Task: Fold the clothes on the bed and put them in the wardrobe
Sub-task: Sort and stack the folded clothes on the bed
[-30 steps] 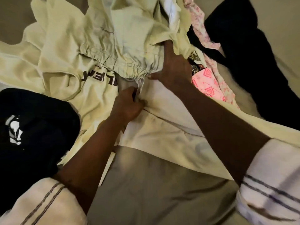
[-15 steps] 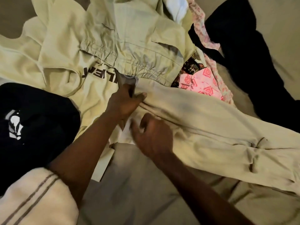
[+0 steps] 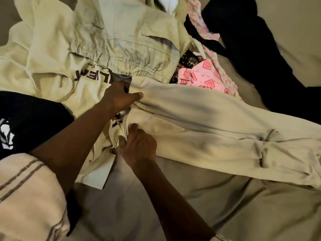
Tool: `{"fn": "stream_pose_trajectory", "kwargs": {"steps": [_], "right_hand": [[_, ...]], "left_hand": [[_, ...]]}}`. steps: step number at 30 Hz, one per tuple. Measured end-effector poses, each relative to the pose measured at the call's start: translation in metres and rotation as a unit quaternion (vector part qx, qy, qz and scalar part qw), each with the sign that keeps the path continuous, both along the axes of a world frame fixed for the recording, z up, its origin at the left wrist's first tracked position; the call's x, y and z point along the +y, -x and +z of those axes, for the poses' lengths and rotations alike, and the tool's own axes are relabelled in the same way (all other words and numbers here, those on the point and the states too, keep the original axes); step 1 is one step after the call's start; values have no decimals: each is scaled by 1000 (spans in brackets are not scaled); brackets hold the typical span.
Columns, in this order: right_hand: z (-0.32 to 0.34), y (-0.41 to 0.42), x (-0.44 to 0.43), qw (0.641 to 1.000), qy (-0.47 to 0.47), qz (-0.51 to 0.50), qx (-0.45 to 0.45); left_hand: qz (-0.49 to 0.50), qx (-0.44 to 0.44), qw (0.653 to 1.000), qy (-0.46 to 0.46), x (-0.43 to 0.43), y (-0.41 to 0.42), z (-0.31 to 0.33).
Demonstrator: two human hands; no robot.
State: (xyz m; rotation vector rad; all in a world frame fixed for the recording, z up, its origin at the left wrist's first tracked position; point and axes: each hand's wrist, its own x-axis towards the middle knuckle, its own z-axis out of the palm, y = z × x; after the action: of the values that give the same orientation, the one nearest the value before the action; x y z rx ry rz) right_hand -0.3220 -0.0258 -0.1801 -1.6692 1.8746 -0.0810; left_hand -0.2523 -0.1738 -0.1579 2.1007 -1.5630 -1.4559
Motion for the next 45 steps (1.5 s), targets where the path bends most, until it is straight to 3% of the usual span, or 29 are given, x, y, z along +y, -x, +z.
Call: {"fn": "stream_pose_trajectory", "kwargs": {"steps": [3,8,11,15,19,21,23,24,27,29,32,35,37,39,40,42,45], "right_hand": [[9,9,-7,984,-57,-83,-147],[41,50,4,903,-124,-206,-357],[62,95,27,869,-86,-241,-423],[63,155,66,809,-83,-314,-489],[47,197,91,787,-77,-412,-454],[41,216,98,794,-96,-422,-427],[36,232,99,799,-147,-406,-419],[36,237,97,798,-162,-400,-422],[39,247,90,796,-140,-404,-427],[38,249,85,830,-102,-401,-375],[36,257,78,885,-54,-384,-257],[48,258,68,901,-1,-407,-147],[59,255,62,908,128,-389,-84],[69,244,53,908,231,-330,-112],[72,237,46,916,235,-293,-141],[72,225,27,945,149,-235,-174],[65,208,-10,981,30,-168,-89]], "left_hand": [[36,20,999,-35,-3,1,4],[71,75,991,-80,5,12,42],[42,102,991,-78,18,42,70],[3,82,997,0,42,116,86],[-102,-5,993,66,70,190,73],[-106,35,994,15,78,213,61],[-31,126,991,-27,84,218,52],[24,143,989,-7,85,213,48],[155,50,981,105,95,184,36],[202,-30,974,102,112,160,23],[173,-53,984,11,137,140,6],[114,-24,993,-23,148,130,0],[108,34,993,-39,147,126,-2],[98,60,992,-47,145,123,-2],[96,73,992,-45,144,121,-3],[107,112,987,-49,144,122,0],[150,200,965,-82,149,119,8]]}}
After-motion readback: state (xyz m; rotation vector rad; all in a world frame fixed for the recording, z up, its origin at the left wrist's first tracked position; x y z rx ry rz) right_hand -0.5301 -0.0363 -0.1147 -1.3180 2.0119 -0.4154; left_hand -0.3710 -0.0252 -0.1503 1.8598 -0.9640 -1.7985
